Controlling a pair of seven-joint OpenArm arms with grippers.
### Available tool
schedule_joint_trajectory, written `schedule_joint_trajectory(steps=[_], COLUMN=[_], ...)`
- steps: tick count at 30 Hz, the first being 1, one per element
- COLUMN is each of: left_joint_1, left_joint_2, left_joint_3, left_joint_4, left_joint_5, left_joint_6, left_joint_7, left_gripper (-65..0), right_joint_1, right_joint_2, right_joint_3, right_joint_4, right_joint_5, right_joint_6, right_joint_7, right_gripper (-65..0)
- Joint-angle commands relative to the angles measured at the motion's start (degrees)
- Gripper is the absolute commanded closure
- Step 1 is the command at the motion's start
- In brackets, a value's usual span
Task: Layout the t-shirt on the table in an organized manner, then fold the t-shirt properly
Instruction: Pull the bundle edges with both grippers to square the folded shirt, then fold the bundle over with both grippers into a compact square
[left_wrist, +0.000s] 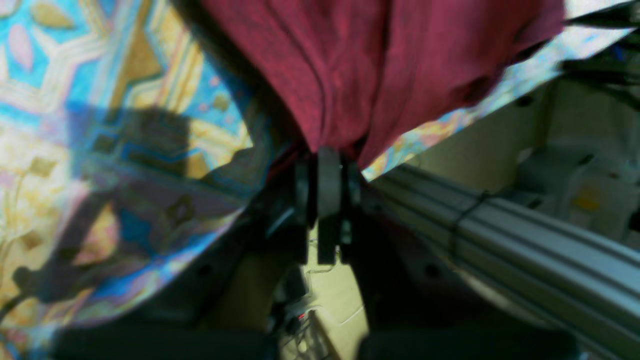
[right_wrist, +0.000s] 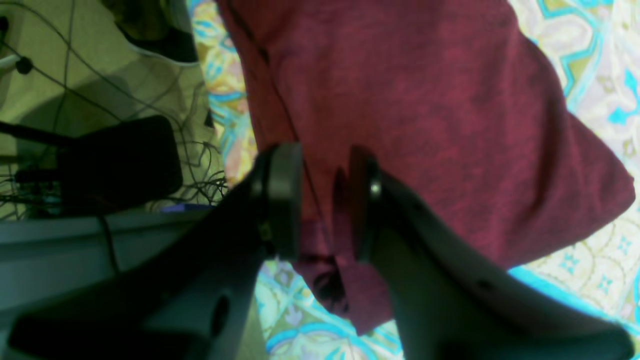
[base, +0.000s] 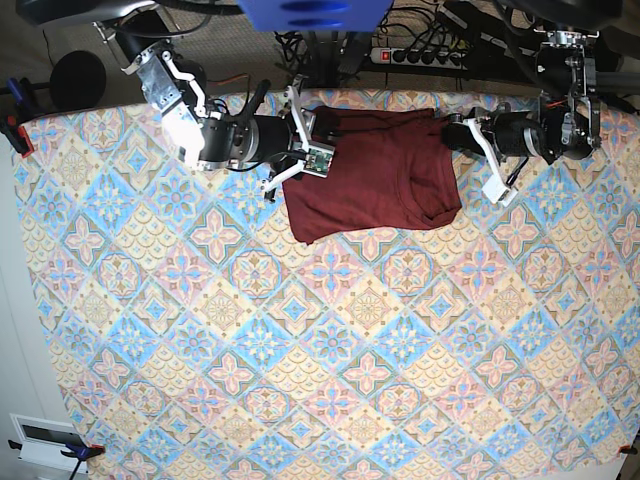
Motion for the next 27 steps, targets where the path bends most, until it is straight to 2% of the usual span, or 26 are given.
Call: schedule_joint_trajectory(steps=[1, 3, 7, 10, 12, 14, 20, 23, 27], left_joint_1=[-0.38, -0.29, 0.94, 2.08, 2.26, 3.05, 3.67, 3.75, 3.84], left_joint_2=[-0.87, -0.87, -0.87, -2.36, -2.45, -2.54, -3.77, -2.36, 0.01], left_joint_3=[-2.3, -5.03, -9.6, -9.69, -9.78, -9.95, -9.78, -9.34, -4.41], left_joint_4=[0.99, 0.9, 0.64, 0.64, 0.73, 0.73, 0.9, 0.99, 1.78], left_joint_5=[-2.52, -6.22, -12.81, -14.57, -14.65, -14.65, -14.65, -14.65, -14.13], left_joint_6=[-0.06, -0.06, 0.11, 0.11, 0.03, 0.03, -0.06, -0.06, -0.06], left_joint_7=[-0.42, -0.42, -0.42, -0.42, -0.42, -0.42, -0.42, -0.42, -0.42], left_gripper=[-0.5, -3.1, -13.7, -24.0, -29.7, -32.6, -28.9, -25.3, -18.2], right_joint_1=[0.56, 0.56, -1.2, -1.81, -1.81, -1.81, -1.55, -1.81, -1.37], right_joint_2=[0.13, 0.13, -0.04, -0.31, -1.62, -2.42, -2.42, -2.77, -3.12], right_joint_3=[0.31, 0.31, 0.31, 0.22, 0.31, 0.31, 0.84, 2.77, 5.85], right_joint_4=[0.97, 1.06, 1.06, 0.97, 0.97, 0.97, 1.15, 1.15, 0.97], right_joint_5=[0.32, -2.05, -9.7, -14.36, -16.65, -18.05, -18.14, -17.7, -15.85], right_joint_6=[0.1, 0.1, 0.1, 0.1, 0.1, 0.1, 0.1, 0.1, 0.1], right_joint_7=[2.39, 3.45, 7.14, 9.34, 9.6, 9.6, 9.78, 9.78, 9.78], right_gripper=[-16.1, -16.1, -16.1, -16.1, -16.1, -15.9, -15.8, -15.8, -15.8])
